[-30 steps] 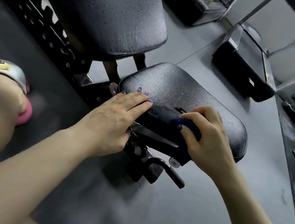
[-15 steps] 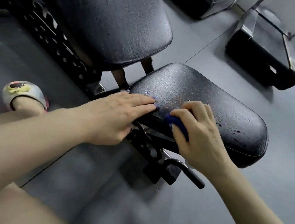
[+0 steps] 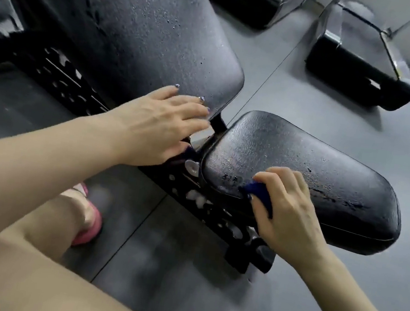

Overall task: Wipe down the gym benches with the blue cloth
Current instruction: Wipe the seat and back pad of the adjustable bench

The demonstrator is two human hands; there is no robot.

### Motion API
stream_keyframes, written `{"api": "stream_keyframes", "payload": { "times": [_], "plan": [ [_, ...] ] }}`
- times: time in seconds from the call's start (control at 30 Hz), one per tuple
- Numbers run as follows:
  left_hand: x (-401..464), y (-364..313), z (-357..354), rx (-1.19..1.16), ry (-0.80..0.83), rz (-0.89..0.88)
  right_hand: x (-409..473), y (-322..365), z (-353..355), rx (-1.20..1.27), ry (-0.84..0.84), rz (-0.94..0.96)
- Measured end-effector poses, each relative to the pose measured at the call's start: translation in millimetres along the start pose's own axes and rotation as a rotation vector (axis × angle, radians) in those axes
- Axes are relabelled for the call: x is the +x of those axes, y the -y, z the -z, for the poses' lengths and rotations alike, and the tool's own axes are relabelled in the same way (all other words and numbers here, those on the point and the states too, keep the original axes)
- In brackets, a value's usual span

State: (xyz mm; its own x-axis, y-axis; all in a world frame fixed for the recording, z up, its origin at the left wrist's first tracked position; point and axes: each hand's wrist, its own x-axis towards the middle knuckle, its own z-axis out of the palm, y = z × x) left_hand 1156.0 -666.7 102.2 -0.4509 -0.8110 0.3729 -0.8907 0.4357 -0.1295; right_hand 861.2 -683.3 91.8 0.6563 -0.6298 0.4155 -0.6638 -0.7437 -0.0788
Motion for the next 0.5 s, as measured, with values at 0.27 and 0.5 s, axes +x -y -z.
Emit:
{"api": "stream_keyframes", "payload": {
  "times": [0.27, 0.5],
  "plan": [
    [-18, 22, -10, 0.096, 0.054, 0.105, -51, -19, 11, -0.209, -0.005, 0.204],
    [-30, 13, -12, 0.111, -0.02, 0.139, -36, -10, -15, -0.281, -0.138, 0.325]
  ]
}}
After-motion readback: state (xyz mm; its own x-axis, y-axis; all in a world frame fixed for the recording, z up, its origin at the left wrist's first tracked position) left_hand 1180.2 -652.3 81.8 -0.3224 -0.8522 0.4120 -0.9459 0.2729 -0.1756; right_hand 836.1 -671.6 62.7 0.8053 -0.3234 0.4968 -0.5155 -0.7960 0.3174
